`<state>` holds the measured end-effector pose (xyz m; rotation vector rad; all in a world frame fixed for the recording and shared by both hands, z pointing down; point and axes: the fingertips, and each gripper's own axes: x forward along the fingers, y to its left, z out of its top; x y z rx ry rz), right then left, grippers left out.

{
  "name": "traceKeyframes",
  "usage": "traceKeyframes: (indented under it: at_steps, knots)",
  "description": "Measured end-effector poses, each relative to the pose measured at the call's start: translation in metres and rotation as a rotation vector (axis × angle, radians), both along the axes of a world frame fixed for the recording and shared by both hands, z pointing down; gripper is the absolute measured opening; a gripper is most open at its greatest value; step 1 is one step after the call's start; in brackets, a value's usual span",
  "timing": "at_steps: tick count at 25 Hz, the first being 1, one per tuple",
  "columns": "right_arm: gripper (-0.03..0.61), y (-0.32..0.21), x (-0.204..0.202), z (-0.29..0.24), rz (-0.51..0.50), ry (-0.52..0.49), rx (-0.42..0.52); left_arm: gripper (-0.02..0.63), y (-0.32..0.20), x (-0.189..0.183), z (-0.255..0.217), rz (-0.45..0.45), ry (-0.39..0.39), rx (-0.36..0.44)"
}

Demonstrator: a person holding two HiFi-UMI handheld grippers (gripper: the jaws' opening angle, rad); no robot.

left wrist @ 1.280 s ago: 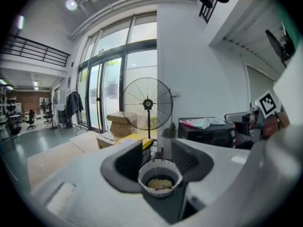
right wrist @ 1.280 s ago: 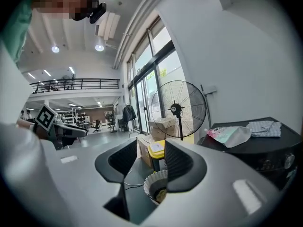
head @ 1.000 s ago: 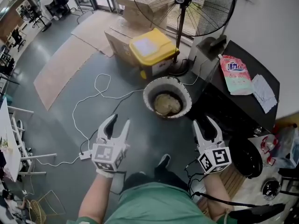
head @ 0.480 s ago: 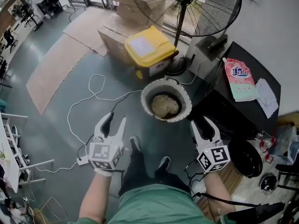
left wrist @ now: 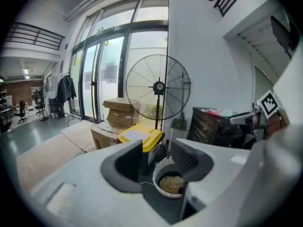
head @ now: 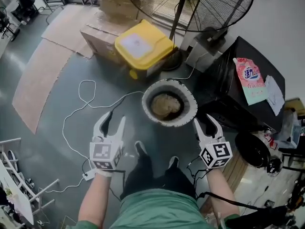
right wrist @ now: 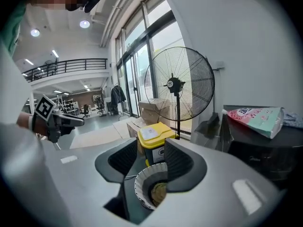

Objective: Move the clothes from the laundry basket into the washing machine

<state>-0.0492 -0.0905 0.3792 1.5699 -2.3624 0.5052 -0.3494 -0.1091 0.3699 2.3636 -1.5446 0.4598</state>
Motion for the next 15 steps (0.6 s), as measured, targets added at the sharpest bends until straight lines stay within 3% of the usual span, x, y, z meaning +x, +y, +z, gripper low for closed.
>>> traceKeyframes:
  at_steps: [7, 15]
  knots:
    - [0.163, -0.049, -0.013, 0.079, -0.034, 0.094, -0.09, 0.19, -0.036, -0.013, 0.056, 0.043, -0.037, -0.073]
    - [0.188, -0.098, -0.006, 0.213, -0.08, 0.109, -0.241, 0.19, -0.063, -0.003, 0.131, -0.015, -0.066, -0.141]
